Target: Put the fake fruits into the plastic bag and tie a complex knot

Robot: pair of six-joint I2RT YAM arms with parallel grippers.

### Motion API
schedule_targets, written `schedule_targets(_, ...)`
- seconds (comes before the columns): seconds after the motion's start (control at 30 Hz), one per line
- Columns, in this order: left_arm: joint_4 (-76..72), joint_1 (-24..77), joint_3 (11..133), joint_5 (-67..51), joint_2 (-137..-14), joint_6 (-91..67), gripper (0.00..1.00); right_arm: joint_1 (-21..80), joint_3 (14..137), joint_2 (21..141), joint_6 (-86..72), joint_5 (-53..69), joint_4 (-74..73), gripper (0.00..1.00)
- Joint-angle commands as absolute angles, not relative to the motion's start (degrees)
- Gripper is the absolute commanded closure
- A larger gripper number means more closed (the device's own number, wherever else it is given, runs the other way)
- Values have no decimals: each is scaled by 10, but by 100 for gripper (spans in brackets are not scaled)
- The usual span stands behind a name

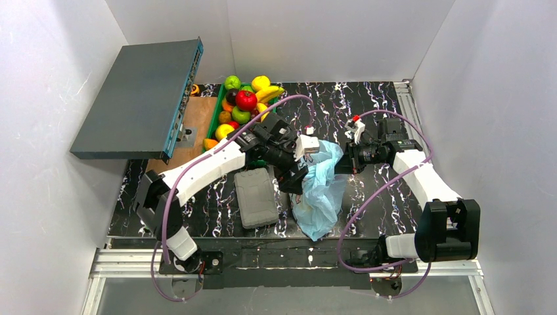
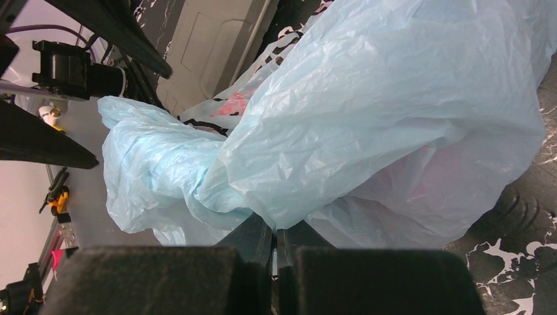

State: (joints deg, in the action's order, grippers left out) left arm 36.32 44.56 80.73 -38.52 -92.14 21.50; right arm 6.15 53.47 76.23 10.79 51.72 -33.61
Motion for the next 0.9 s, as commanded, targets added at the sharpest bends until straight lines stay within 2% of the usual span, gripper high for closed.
schedule_targets(0.0, 300, 455, 823, -347, -934, 177, 17, 67, 552, 745, 117, 523, -340, 99)
schedule_targets(0.37, 257, 458, 854, -284, -982, 183, 57, 73, 552, 742, 130, 521, -347, 99)
schedule_targets(0.47, 250, 461, 858, -284, -987, 180, 58, 73, 554, 743, 132, 519, -347, 99)
schedule_targets(0.57, 248, 461, 856, -294, -978, 185, 48, 73, 556, 743, 139, 515, -353, 99)
schedule_targets(0.63, 248, 461, 848, -296, -966, 196, 44, 73, 557, 743, 145, 514, -357, 99)
schedule_targets(0.87, 272, 460, 868, -282, -958, 272, 51, 73, 561, 742, 165, 507, -371, 99)
